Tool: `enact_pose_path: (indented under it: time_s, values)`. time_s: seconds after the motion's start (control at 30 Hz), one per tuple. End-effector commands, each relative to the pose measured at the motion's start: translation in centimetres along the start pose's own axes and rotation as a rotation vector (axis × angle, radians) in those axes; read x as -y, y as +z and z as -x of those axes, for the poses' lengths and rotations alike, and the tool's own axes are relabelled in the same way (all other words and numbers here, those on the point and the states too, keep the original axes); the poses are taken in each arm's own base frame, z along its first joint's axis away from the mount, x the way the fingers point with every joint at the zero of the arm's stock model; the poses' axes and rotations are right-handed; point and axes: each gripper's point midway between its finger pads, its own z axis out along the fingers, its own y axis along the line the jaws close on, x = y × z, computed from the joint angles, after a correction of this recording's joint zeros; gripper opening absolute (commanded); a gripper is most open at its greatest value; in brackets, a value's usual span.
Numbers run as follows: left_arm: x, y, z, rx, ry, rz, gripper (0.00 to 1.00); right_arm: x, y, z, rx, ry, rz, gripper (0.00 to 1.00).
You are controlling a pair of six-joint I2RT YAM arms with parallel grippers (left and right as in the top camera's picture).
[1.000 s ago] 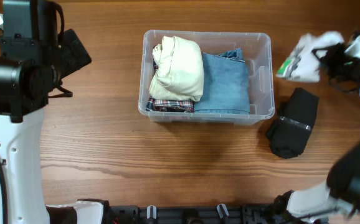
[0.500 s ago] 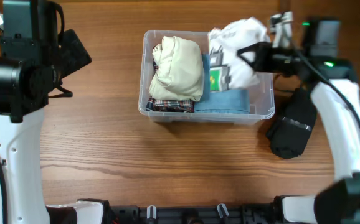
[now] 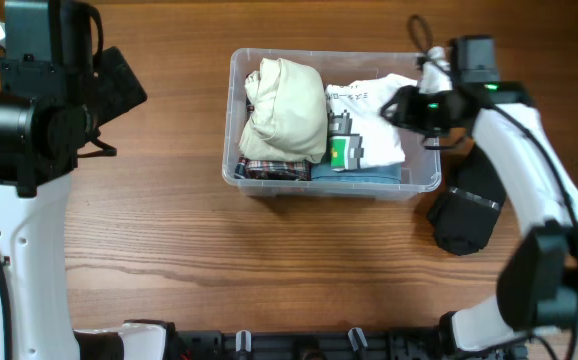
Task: Pack container
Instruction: 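Place the white T-shirt into the box's right side, then grasp the black garment with the right gripper and place it in the box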
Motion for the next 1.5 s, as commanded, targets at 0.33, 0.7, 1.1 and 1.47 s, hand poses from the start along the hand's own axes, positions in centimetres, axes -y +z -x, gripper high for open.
enact_pose_path:
  time_s: [0.33, 0.7, 1.1, 1.47]
  values:
    - [-0.2, 0.0, 0.3, 0.007, -0.006, 0.006, 1.00, 16.5, -13.9, -2.3, 0.229, 0.444, -0.317, 0.97]
    - [-0.2, 0.0, 0.3, 0.008, -0.006, 0.006, 1.00, 21.8, -3.9, -11.7, 0.169, 0.564, -0.205, 0.99]
    - [-0.2, 0.0, 0.3, 0.007, -0.006, 0.006, 1.00, 20.5, -1.2, -13.0, 0.179, 0.538, -0.077, 0.27]
    - [-0.2, 0.0, 0.3, 0.007, -0.006, 0.006, 1.00, 6.2, -19.4, 2.9, 0.499, 0.164, 0.188, 0.04]
